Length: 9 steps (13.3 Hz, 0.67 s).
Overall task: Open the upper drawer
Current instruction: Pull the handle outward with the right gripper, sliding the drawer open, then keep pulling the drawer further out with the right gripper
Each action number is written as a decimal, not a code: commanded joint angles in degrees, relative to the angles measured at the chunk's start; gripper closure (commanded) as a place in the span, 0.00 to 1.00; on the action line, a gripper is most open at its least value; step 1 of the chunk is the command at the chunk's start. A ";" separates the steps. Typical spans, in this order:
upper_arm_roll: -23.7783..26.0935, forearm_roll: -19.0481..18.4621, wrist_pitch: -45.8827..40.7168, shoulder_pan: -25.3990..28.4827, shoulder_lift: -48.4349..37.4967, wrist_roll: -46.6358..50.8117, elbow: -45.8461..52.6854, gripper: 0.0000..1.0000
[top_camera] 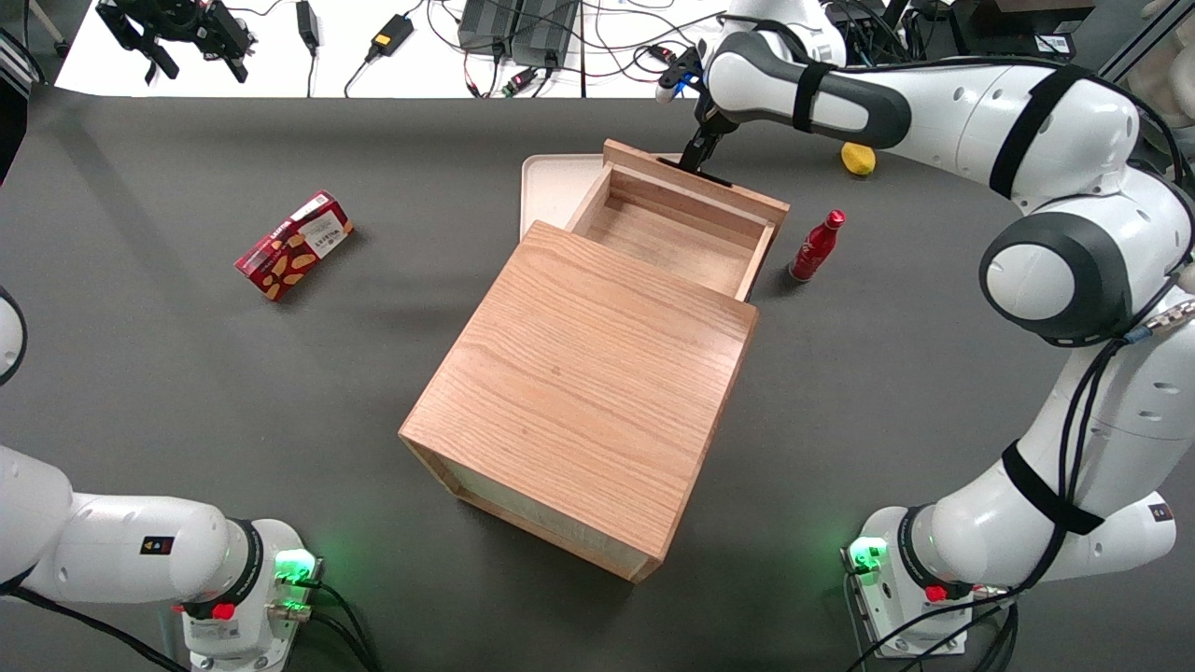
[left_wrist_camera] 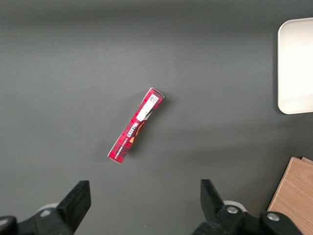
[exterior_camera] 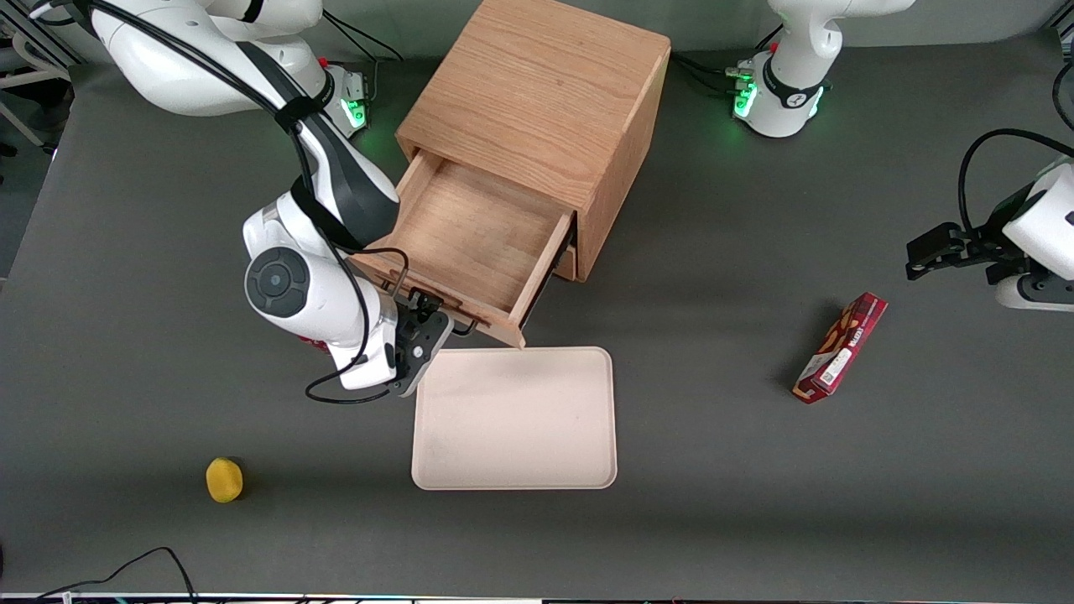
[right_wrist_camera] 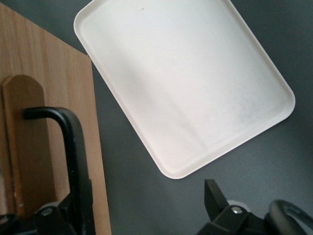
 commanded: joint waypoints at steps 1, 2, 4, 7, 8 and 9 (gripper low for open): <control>-1.70 -3.21 -0.71 0.23 3.81 -2.96 2.13 0.00; -1.70 -3.21 -0.62 0.23 3.99 -3.05 2.57 0.00; -1.96 -3.82 -0.71 0.14 4.87 -3.40 3.36 0.00; -2.93 -3.91 -0.71 0.23 5.92 -3.75 4.50 0.00; -2.93 -3.91 -0.71 0.23 6.01 -4.19 4.59 0.00; -3.10 -3.91 -0.71 0.14 6.02 -4.37 4.59 0.00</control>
